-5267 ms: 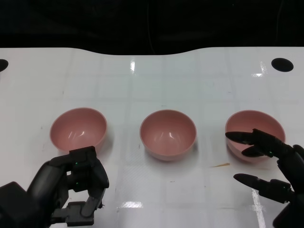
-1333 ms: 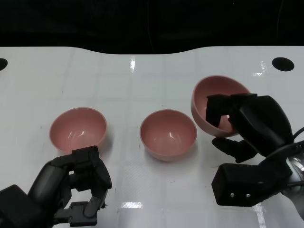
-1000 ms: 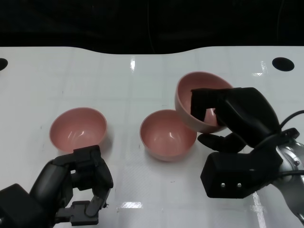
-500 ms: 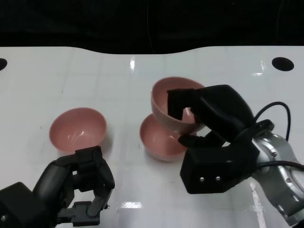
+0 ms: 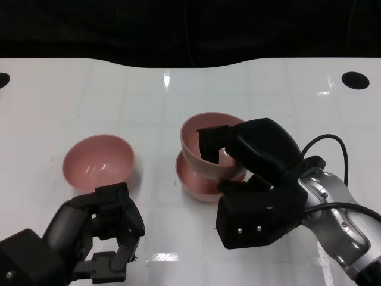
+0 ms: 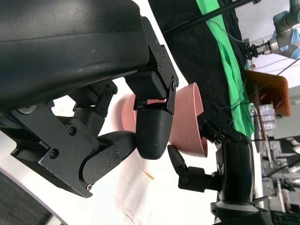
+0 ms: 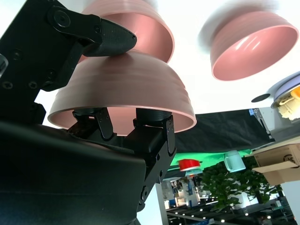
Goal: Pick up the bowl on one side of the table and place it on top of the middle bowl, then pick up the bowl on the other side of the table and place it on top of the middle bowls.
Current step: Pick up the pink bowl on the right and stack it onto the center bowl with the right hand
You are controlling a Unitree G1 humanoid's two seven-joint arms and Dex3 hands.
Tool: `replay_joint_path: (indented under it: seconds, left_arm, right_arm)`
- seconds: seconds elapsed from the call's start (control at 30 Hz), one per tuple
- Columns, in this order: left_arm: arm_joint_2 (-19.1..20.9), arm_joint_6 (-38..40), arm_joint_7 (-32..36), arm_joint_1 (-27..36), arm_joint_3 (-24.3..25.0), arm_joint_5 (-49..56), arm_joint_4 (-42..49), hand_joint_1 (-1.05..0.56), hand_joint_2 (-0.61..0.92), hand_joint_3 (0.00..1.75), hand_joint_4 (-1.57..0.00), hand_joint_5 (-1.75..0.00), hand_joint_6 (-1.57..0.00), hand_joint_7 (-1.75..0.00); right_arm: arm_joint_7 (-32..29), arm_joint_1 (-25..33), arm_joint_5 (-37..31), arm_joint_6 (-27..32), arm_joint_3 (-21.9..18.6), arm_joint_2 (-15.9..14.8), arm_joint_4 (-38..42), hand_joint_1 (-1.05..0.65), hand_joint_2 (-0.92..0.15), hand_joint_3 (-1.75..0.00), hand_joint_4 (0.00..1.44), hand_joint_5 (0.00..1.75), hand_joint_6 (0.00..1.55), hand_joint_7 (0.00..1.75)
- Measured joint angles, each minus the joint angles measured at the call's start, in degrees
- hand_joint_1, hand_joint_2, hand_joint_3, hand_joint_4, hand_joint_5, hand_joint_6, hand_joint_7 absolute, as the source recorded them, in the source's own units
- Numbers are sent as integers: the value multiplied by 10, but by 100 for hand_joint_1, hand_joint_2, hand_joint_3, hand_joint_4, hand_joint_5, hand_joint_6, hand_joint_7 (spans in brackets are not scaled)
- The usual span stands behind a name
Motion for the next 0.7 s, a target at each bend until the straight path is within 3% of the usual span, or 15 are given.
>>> replay_joint_path:
  seconds: [0.17,0.33,0.4,0.5,0.53,0.63,0.67,0.7]
  left_arm:
    - [0,-1,-1,1,-2,-2,0,-10,42,131,-87,-169,-85,-150]
    - [0,-10,-1,1,-2,-3,0,-11,47,125,-86,-170,-83,-151]
    - [0,-18,-1,1,-2,-5,2,-11,49,121,-87,-170,-82,-152]
    - [0,-29,-1,1,-3,-9,5,-11,49,120,-89,-169,-83,-151]
    - [0,-31,-1,1,-3,-12,6,-10,49,121,-89,-169,-84,-150]
    - [0,-32,-1,1,-3,-17,10,-10,48,122,-89,-168,-84,-149]
    - [0,-32,-1,1,-3,-18,10,-10,47,124,-88,-168,-85,-149]
    - [0,-31,-1,1,-3,-19,10,-11,46,125,-87,-168,-85,-149]
  right_arm:
    - [-5,-2,-8,-3,9,0,19,-16,-31,-122,100,175,72,168]
    - [3,-6,-13,7,15,3,27,-19,-42,-101,93,173,90,103]
    - [3,-7,-13,7,15,5,33,-22,-51,-84,85,156,95,70]
    - [6,-7,-13,8,17,8,41,-27,-72,-44,77,130,97,32]
    - [9,-7,-13,9,17,8,43,-28,-78,-34,76,124,98,23]
    - [16,-7,-13,12,18,8,44,-29,-82,-25,75,120,99,17]
    - [21,-8,-15,16,19,8,43,-39,-87,-19,63,93,84,8]
    - [31,-9,-18,23,23,7,42,-43,-90,-16,63,72,79,5]
